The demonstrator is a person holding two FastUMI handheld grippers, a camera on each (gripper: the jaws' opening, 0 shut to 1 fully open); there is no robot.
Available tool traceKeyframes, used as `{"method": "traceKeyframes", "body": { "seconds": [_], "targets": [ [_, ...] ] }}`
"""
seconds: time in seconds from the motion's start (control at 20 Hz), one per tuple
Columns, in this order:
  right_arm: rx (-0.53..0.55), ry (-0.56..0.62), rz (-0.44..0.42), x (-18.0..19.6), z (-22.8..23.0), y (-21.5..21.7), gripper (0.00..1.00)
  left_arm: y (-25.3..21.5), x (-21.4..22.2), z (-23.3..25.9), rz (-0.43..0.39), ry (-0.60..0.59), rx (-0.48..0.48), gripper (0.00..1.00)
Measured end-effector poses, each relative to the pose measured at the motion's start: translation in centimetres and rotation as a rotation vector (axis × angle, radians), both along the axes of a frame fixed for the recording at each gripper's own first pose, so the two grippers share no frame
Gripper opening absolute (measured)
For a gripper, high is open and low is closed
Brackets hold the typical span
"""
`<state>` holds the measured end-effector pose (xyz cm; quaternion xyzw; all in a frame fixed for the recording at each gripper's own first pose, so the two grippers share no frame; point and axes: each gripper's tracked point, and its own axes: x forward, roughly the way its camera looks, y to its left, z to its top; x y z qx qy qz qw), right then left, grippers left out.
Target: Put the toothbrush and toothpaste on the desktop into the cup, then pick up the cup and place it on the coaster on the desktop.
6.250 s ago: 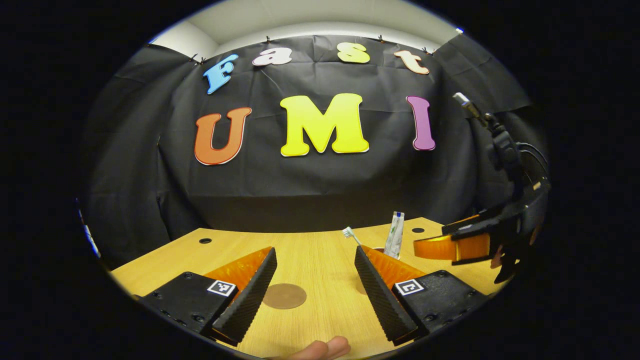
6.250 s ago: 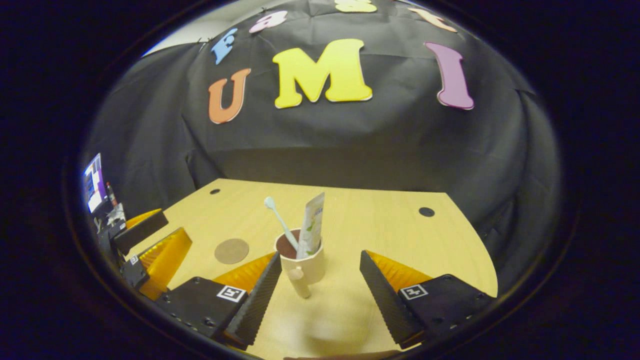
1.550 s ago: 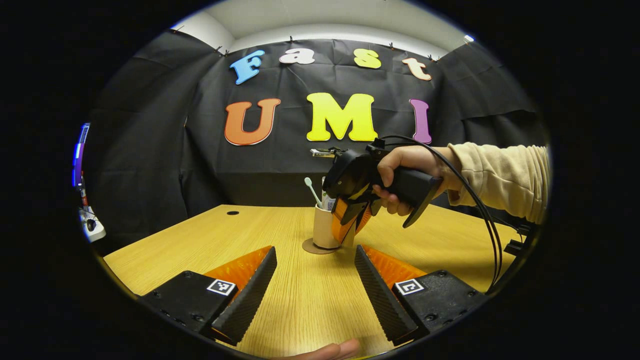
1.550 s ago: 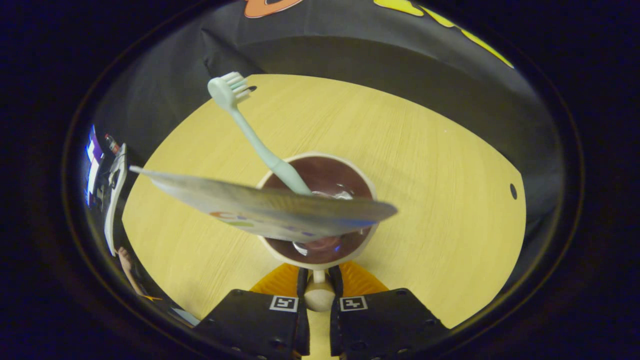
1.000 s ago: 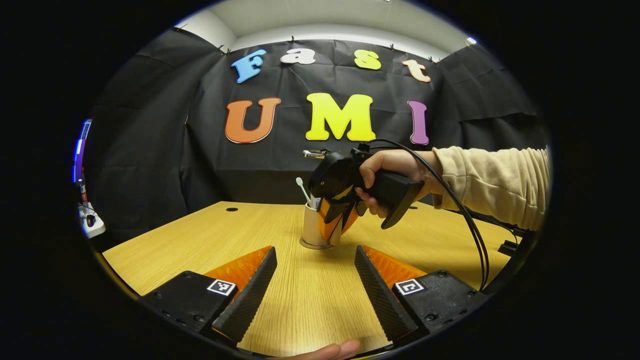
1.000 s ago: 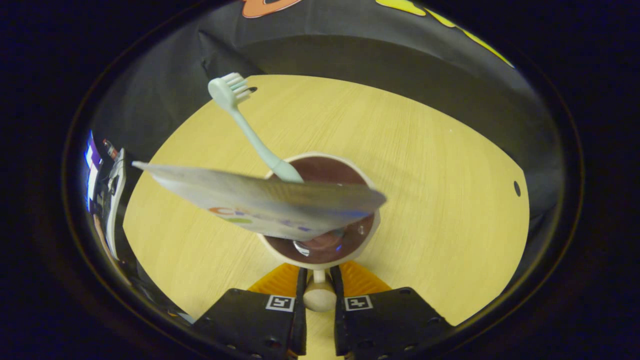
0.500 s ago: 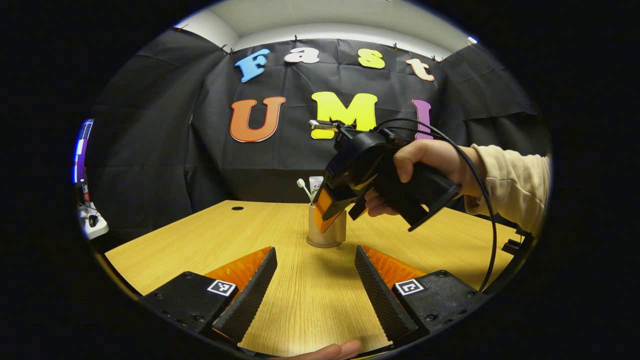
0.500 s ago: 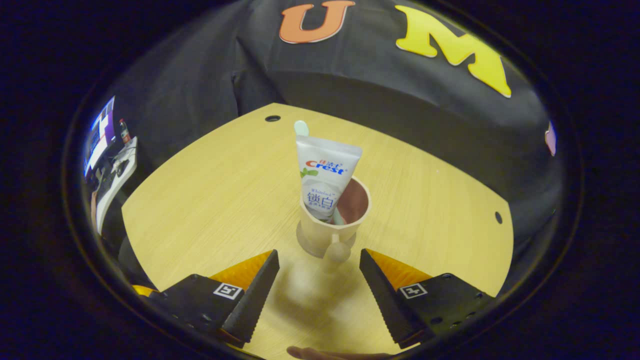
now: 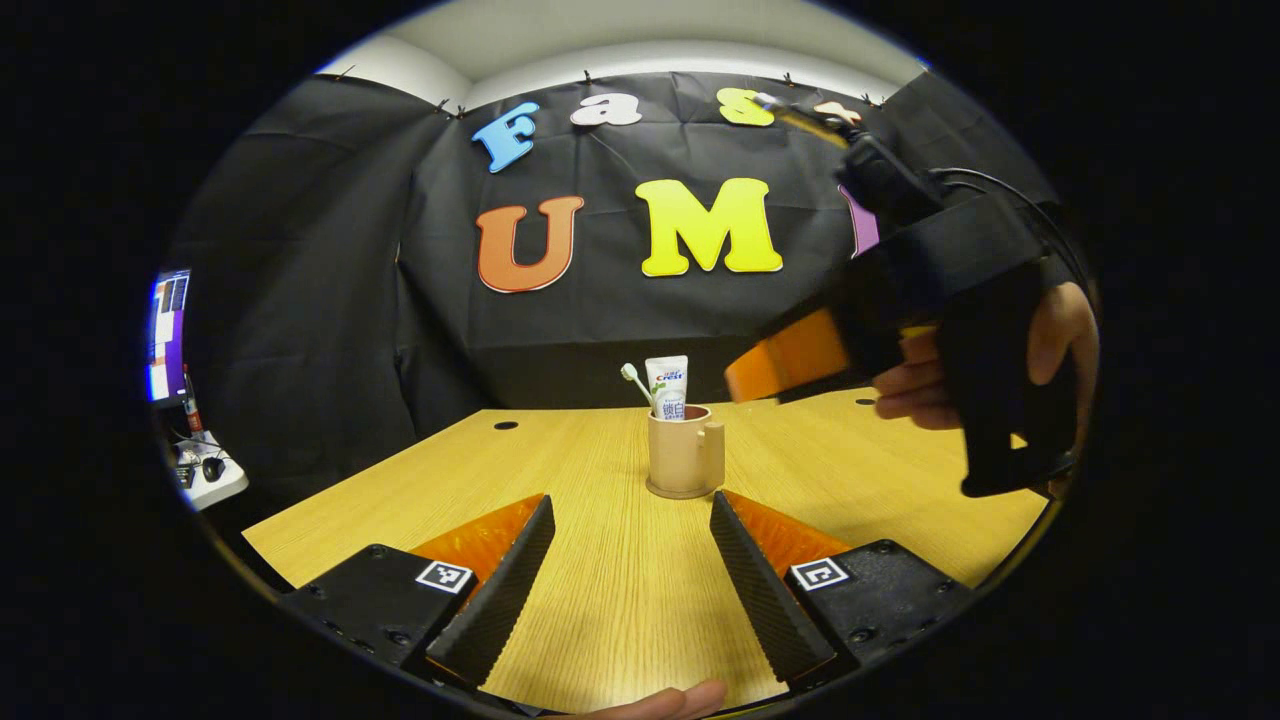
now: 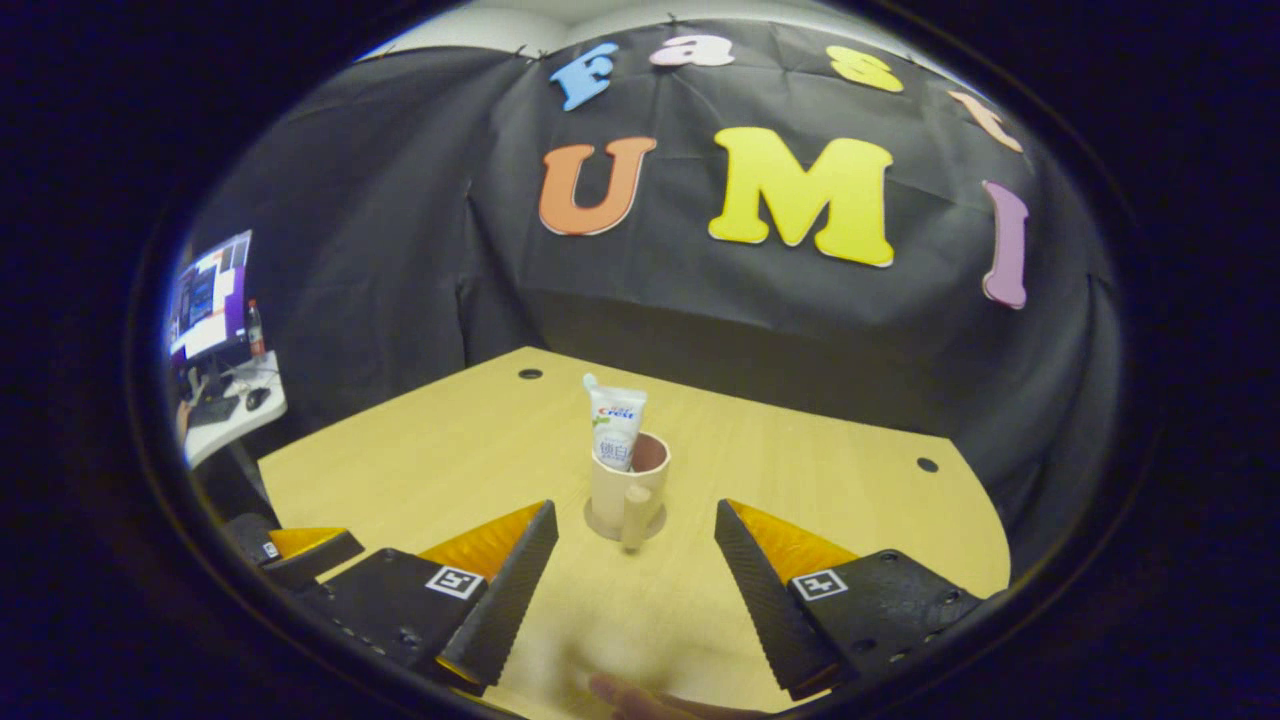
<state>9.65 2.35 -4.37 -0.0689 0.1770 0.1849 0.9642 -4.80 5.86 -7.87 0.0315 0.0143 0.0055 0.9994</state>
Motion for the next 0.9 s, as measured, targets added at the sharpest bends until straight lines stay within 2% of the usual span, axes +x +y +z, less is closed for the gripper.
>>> {"method": "traceKeyframes", "body": {
  "seconds": [0.25, 0.5, 0.65, 0.9],
  "targets": [
    [0.08, -0.196, -0.159, -3.7, 4.4, -8.2, 0.95, -1.2, -0.1, 2.6, 0.013, -0.045, -0.006, 0.99],
    [0.167, -0.322, -0.208, -7.8, 6.8, -12.7, 0.95, -3.8, -0.6, 5.3, -0.002, -0.074, -0.028, 0.99],
    [0.131, -0.335, -0.235, -9.0, 6.8, -15.0, 0.95, -4.9, -0.8, 6.5, -0.007, -0.087, -0.028, 0.99],
    [0.13, -0.315, -0.242, -9.6, 6.8, -17.2, 0.95, -6.0, -0.4, 8.5, -0.009, -0.126, -0.033, 0.99]
  ]
}}
